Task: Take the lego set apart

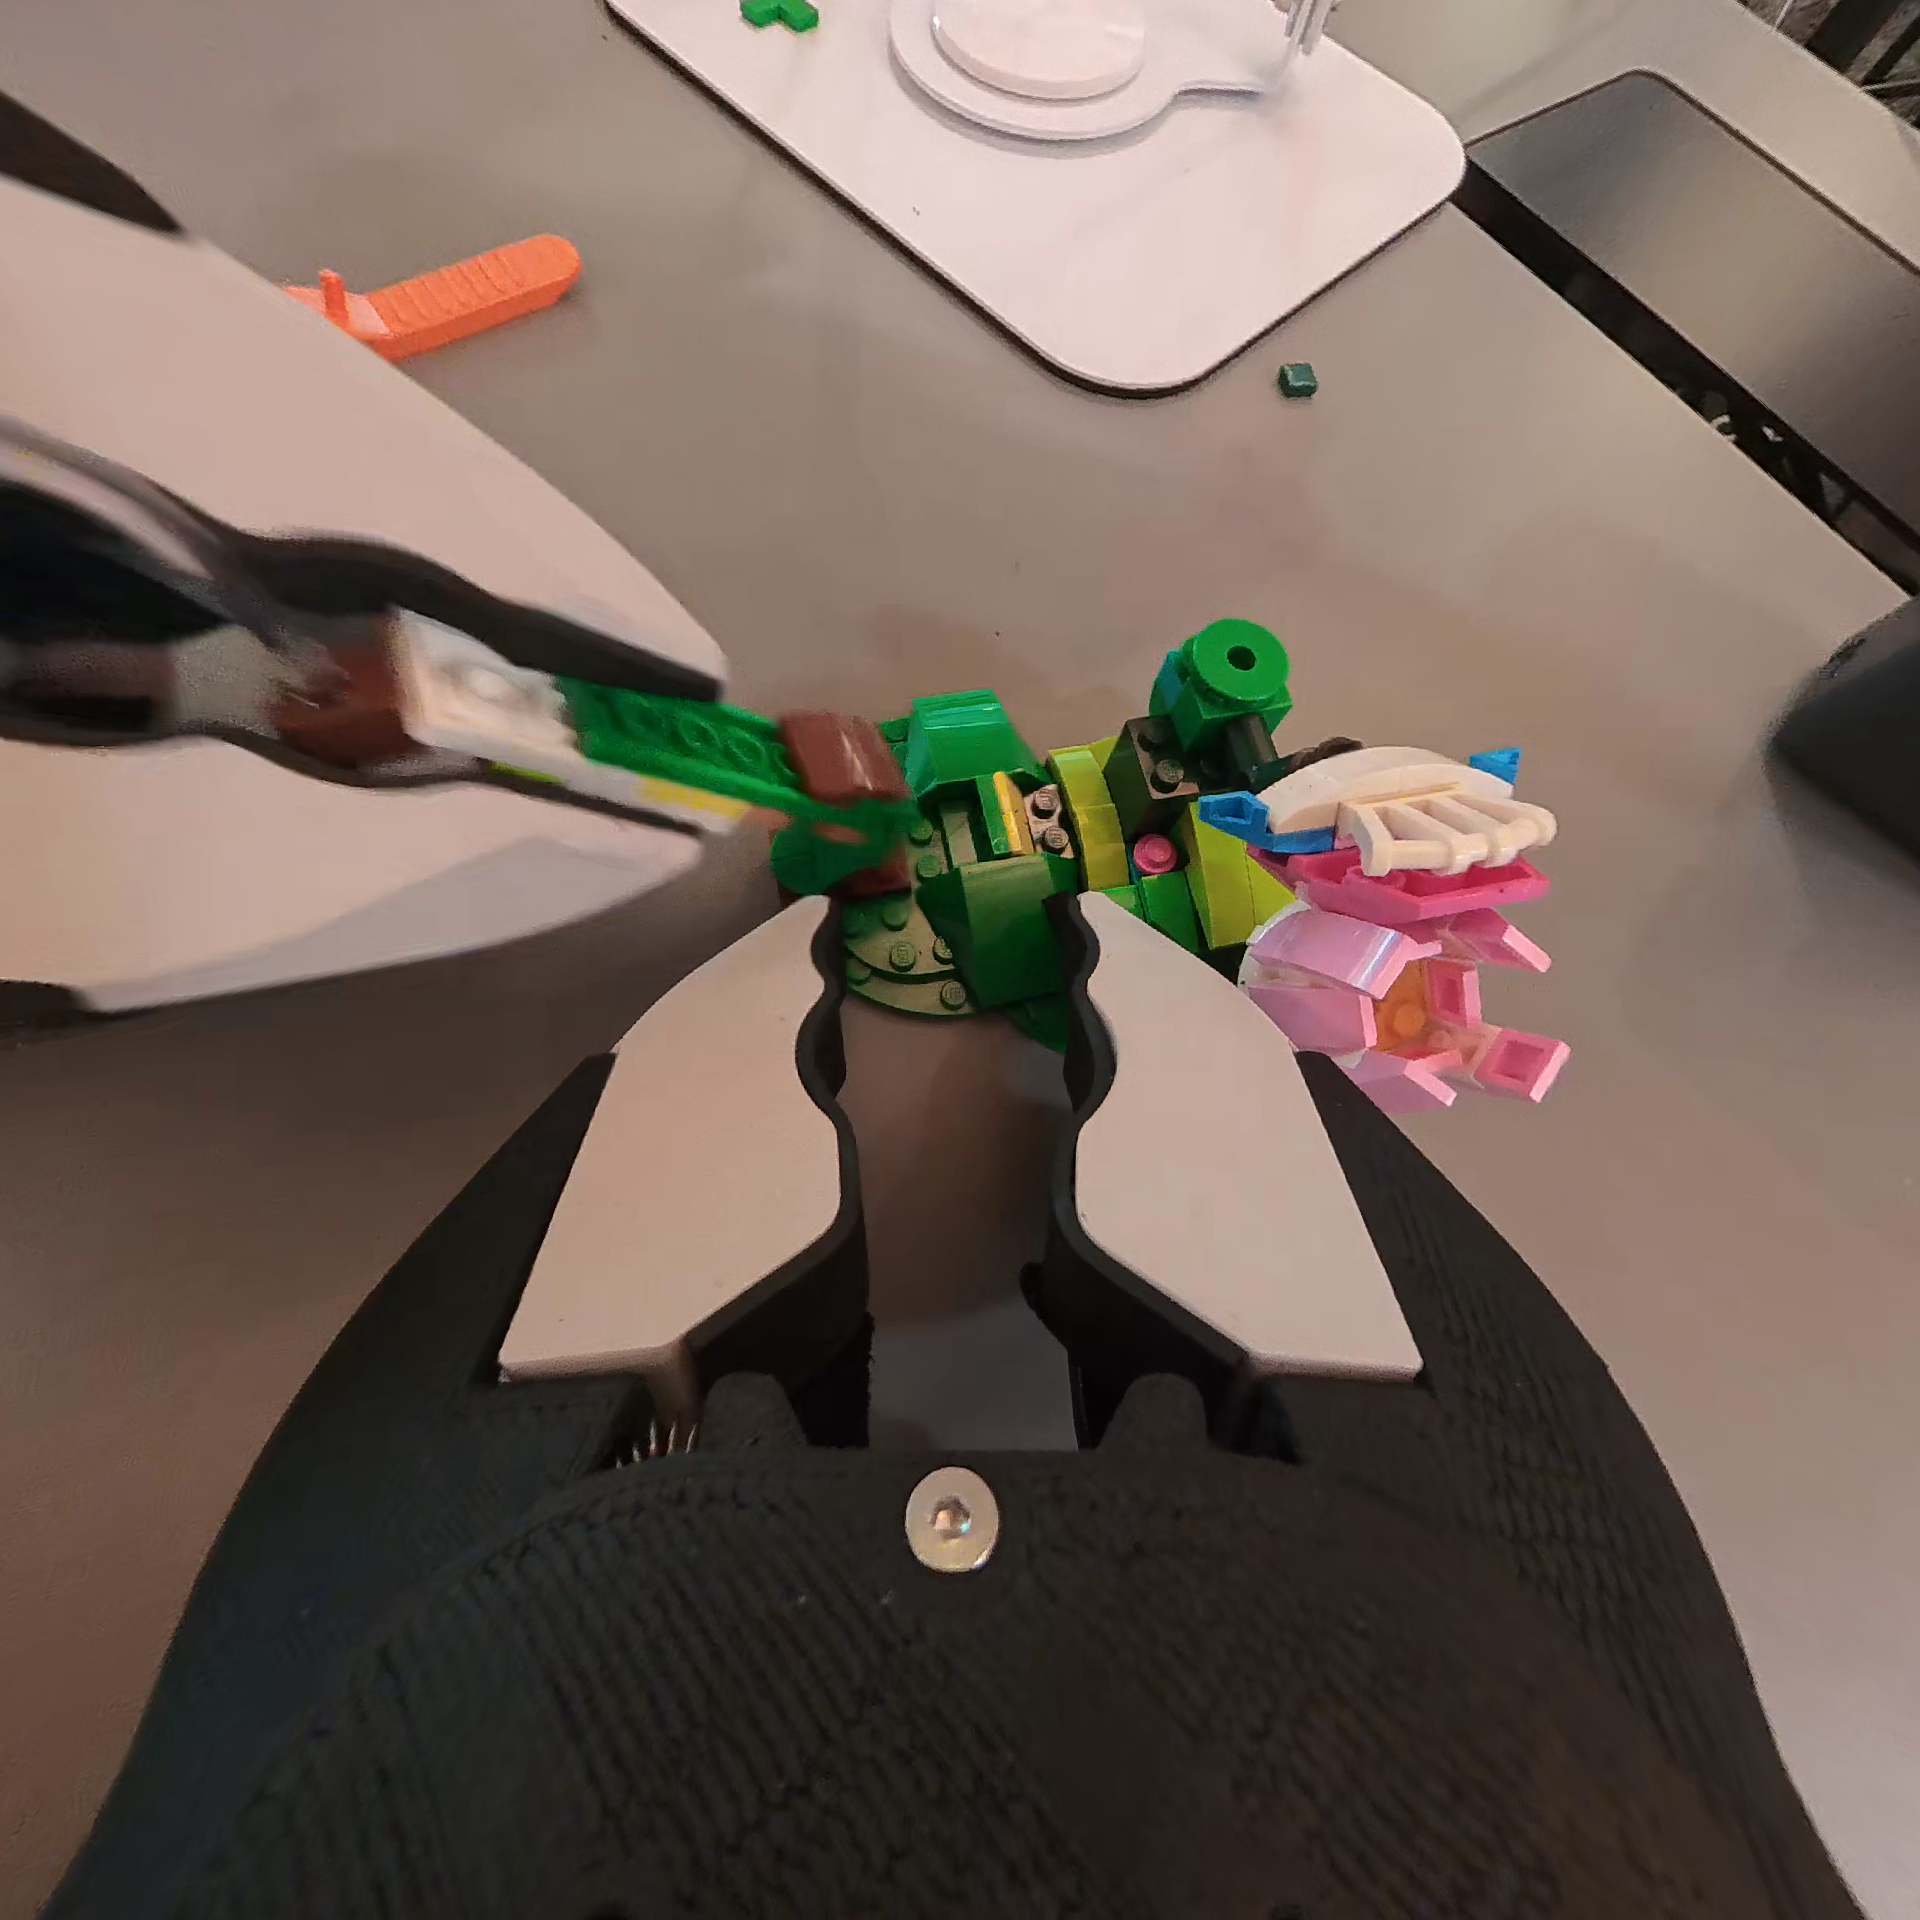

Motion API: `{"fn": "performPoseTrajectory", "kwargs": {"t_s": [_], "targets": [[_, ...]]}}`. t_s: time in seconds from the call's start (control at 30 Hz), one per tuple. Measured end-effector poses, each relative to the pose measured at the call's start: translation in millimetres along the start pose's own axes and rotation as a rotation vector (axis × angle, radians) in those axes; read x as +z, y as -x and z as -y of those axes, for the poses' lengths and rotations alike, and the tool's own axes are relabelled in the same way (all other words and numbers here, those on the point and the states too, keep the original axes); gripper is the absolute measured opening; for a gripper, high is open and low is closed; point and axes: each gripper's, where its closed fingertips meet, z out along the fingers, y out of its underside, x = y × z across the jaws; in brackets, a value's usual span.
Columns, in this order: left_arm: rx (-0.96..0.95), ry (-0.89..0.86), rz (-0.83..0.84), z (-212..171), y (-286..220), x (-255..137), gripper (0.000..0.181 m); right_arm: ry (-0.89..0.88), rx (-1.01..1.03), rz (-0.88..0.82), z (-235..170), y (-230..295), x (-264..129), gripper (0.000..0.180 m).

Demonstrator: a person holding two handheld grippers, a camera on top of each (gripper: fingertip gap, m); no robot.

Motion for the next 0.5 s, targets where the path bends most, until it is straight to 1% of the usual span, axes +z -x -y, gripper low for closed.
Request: {"fn": "performPoseTrajectory", "kwargs": {"t_s": [0.07,0.13,0.33,0.4,0.5], "targets": [[-0.048,-0.01,0.026,4,7,-10,0.014,-0.004,0.01,-0.028,1,-4,2,0.039],[-0.107,-0.046,0.015,5,10,-18,0.014,-0.002,0.008,-0.026,1,-4,2,0.039],[-0.184,-0.013,-0.052,-2,14,-19,0.014,0.008,-0.011,-0.004,2,-3,0,0.039],[-0.2,-0.007,-0.07,-3,15,-21,0.014,-0.028,0.001,0.044,8,4,-11,0.04],[-0.244,-0.028,-0.114,2,15,-26,0.015,-0.091,-0.055,0.098,19,14,-38,0.044]]}}
